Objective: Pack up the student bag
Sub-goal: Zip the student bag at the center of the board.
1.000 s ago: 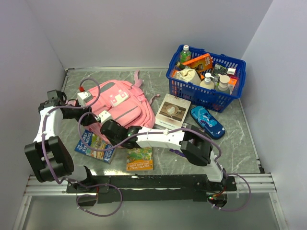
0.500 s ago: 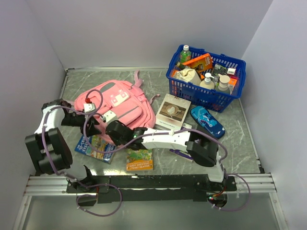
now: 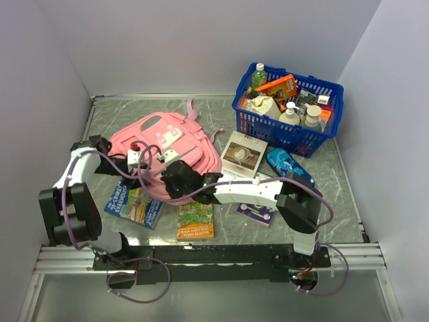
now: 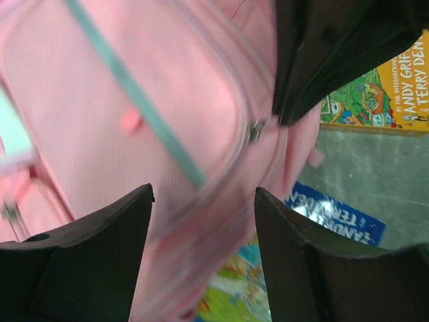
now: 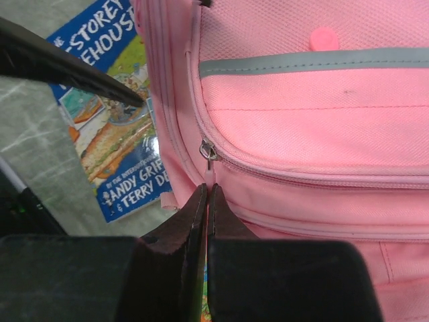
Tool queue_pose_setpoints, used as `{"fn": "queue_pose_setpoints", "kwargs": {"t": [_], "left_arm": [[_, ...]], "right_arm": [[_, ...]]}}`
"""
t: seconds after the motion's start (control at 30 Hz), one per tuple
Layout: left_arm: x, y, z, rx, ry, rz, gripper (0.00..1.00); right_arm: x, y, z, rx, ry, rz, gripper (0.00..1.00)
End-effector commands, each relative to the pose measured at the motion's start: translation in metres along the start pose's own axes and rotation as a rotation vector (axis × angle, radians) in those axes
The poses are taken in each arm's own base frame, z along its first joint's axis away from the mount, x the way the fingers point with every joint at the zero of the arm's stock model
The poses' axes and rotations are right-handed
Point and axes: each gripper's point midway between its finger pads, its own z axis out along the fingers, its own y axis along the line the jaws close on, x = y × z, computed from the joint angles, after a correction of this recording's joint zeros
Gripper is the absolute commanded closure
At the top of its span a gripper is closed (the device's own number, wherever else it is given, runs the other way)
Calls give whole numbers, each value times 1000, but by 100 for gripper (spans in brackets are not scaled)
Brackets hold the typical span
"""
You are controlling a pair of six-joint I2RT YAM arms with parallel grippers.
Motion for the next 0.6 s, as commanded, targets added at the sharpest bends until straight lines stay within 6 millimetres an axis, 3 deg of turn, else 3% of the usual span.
{"fn": "queue_pose_setpoints", "kwargs": {"t": [0.0, 0.1, 0.27, 0.43, 0.57], "left_arm": [[-25, 21, 19, -59, -25, 192, 33], [-29, 19, 29, -37, -15, 232, 35], [-12, 13, 40, 5, 69, 225, 48], [-1, 9, 40, -3, 114, 219, 59], [-1, 5, 49, 8, 126, 231, 60]], "right_arm": [[-35, 11, -18, -152, -51, 122, 100], [-38, 8, -21, -188, -36, 174, 100], [-41, 8, -28, -267, -11, 226, 100], [-43, -10, -31, -260, -1, 243, 100], [-41, -17, -32, -245, 8, 238, 100]]}}
